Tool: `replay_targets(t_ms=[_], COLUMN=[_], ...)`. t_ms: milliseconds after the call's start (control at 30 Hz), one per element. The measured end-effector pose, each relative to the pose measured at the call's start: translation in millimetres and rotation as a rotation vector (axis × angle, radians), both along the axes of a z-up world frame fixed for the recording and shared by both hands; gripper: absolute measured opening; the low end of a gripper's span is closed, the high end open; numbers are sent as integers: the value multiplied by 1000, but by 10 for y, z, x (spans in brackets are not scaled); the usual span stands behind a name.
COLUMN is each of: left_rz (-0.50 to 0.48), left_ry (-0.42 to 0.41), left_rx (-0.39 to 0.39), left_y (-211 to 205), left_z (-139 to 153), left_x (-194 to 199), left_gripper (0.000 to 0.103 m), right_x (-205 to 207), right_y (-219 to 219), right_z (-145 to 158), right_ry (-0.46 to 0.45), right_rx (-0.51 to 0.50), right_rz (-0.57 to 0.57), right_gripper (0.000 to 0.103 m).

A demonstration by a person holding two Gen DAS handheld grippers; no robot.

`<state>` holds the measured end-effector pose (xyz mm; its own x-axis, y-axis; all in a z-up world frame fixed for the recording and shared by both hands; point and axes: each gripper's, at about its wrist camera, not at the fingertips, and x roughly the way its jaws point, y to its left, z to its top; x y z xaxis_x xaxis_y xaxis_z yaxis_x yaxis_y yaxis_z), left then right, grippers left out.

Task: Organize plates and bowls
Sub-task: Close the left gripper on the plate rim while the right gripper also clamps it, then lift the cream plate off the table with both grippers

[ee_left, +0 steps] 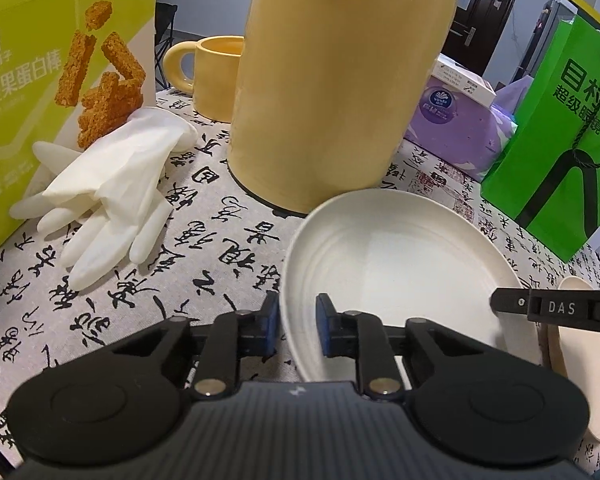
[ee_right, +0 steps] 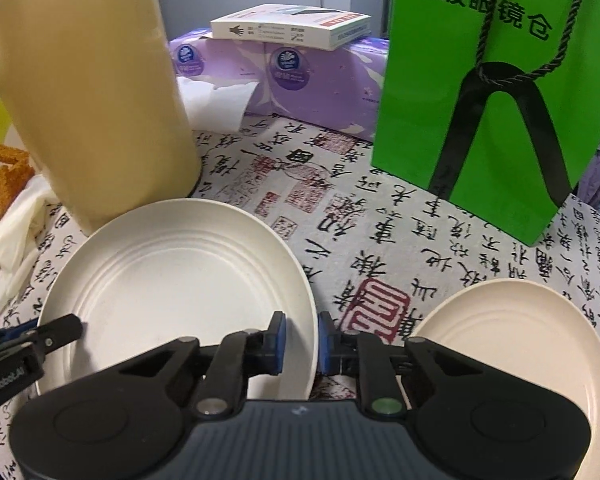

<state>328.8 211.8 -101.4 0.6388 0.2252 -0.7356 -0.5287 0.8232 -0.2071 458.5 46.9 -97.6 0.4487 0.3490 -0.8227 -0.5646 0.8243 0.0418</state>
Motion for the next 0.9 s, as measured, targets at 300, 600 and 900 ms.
replay_targets(t_ms=[300, 600, 900], left_rz=[2, 12, 24], left_ry=[3, 4, -9], left_rx=[15, 15, 56], left_y=[-9, -6, -55], left_z=[14, 26, 67], left_x=[0, -7, -46], left_gripper=[18, 18, 18], right_x=[-18, -40, -126], right_y=[9, 6, -39], right_z=[-19, -12, 56], right_ry=[14, 18, -11], right_rx=[4, 13, 43], right_rz=[9, 6, 10], right_gripper=[20, 17, 13])
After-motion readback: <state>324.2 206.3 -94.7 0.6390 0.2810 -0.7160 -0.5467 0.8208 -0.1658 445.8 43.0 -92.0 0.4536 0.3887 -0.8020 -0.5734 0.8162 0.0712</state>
